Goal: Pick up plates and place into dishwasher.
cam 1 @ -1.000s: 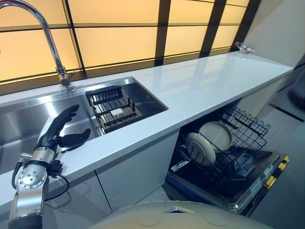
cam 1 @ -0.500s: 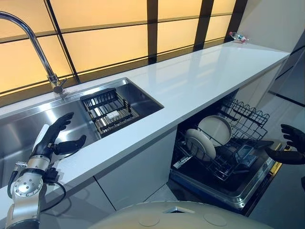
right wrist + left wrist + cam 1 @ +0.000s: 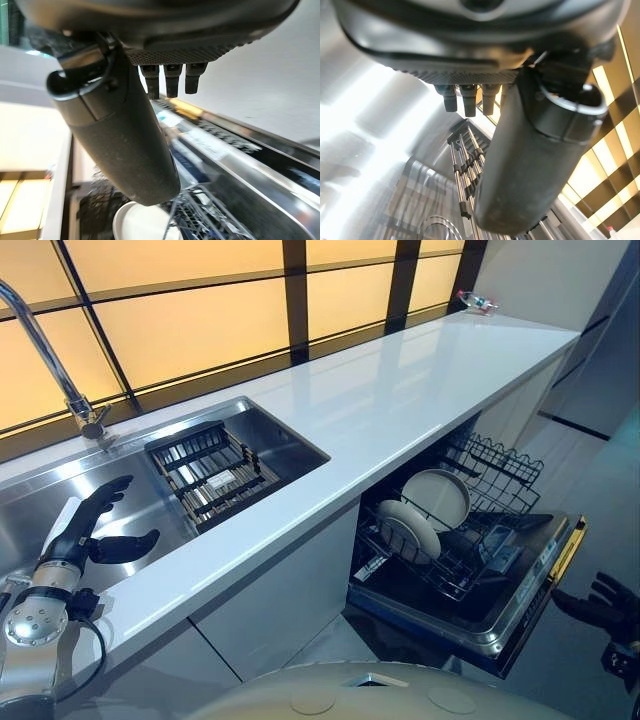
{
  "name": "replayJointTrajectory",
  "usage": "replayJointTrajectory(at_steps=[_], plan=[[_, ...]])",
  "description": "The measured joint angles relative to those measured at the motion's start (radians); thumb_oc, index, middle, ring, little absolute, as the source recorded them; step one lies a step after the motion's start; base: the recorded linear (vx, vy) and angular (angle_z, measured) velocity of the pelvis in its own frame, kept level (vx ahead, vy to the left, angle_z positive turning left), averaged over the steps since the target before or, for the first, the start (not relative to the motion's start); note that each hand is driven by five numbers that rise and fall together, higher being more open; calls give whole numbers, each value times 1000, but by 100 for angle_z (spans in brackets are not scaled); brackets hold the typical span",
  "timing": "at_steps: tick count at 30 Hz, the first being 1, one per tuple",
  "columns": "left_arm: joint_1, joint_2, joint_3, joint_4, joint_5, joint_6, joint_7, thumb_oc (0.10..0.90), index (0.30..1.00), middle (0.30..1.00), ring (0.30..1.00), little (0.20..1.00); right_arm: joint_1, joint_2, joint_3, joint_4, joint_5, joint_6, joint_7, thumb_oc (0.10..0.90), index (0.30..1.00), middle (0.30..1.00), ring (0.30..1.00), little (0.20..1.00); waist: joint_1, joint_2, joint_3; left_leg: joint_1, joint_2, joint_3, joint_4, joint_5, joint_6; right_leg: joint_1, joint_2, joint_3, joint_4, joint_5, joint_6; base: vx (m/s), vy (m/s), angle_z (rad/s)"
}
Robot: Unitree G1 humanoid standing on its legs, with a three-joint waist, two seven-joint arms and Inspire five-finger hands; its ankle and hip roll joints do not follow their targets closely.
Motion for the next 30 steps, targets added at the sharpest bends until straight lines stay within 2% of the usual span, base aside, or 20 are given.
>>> replayJointTrajectory(at_steps=[6, 8, 9, 11, 12, 13, 16, 17, 21, 25, 27, 30], plan=[[-3, 5, -29, -6, -1, 76, -2, 800, 900, 900, 900, 900, 2, 16, 72, 29, -5, 5, 36, 800, 900, 900, 900, 900, -28, 40, 36, 6, -1, 8, 0, -2, 2, -1, -4, 3, 13, -3, 3, 17, 44, -4], [-2, 5, -34, -27, -1, 96, -2, 800, 900, 900, 900, 900, 9, 17, 71, 14, -11, 0, 29, 800, 900, 900, 900, 900, -31, 59, 51, 8, -2, 9, 0, -2, 2, -2, -6, 4, 15, -3, 3, 6, 101, -1], [-2, 1, -35, -51, -2, 111, -2, 800, 900, 900, 900, 900, 27, 17, 70, -46, -13, -11, 0, 800, 900, 900, 900, 900, -34, 82, 69, 10, -4, 10, 2, 1, 5, -4, -12, 5, 19, -3, 4, -30, 132, -1], [-2, -10, -36, -67, -4, 117, 13, 800, 900, 900, 900, 900, 33, 16, 67, -132, -16, -84, -37, 800, 900, 900, 900, 900, -51, 119, 94, 7, -8, 15, 4, 3, 9, -18, -16, 11, 36, -4, 6, -23, 129, -5], [-4, -14, -36, -69, -5, 117, 14, 800, 900, 900, 900, 900, 33, 16, 66, -153, -18, -106, -46, 800, 900, 900, 900, 900, -55, 128, 100, 7, -9, 17, 5, 4, 10, -18, -16, 14, 37, -4, 6, -3, 74, -13], [-7, -30, -36, -75, -15, 117, 18, 800, 900, 900, 900, 900, 31, 16, 64, -199, -26, -167, -63, 800, 900, 900, 900, 900, -62, 149, 111, 8, -9, 25, 5, 4, 10, -20, -15, 22, 37, -4, 6, 10, 57, -11], [-18, -75, -36, -83, -50, 113, 19, 800, 900, 900, 900, 900, 26, 15, 52, -283, -56, -300, -90, 800, 900, 900, 900, 900, -79, 175, 124, 8, -6, 30, 4, 2, 8, -23, -12, 26, 39, -5, 6, 33, 37, -6], [-17, -81, -37, -83, -51, 111, 19, 800, 900, 900, 900, 900, 27, 15, 49, -295, -60, -321, -90, 800, 900, 900, 900, 900, -79, 178, 125, 8, -5, 32, 4, 2, 7, -25, -11, 28, 40, -5, 6, 54, 9, -8], [12, -138, -32, -83, -62, 80, 3, 800, 900, 900, 900, 900, 65, 19, 14, -369, -92, -488, -87, 800, 900, 900, 900, 900, -79, 179, 126, 5, -3, 37, 5, 1, 6, -36, -7, 33, 50, -10, 4, 56, 1, -5], [63, -226, -10, -82, -61, 47, -10, 800, 900, 900, 900, 900, 115, 71, -12, -476, -111, -640, -56, 800, 900, 900, 900, 900, -77, 173, 124, 6, -3, 38, 5, 1, 6, -35, -3, 38, 51, -12, 4, 58, -12, -2], [64, -237, -2, -82, -60, 39, -10, 800, 900, 900, 900, 900, 118, 85, -11, -509, -129, -677, -18, 800, 900, 900, 900, 900, -75, 169, 123, 7, -3, 38, 5, 0, 6, -36, -3, 38, 55, -12, 4, 0, 0, 0], [64, -251, 8, -83, -41, 19, -7, 800, 900, 900, 900, 900, 127, 92, -5, -561, -125, -653, 126, 800, 900, 900, 900, 900, -75, 159, 120, 6, -7, 38, 5, -1, 5, -46, -7, 40, 87, -29, 4, 0, 0, 0]])
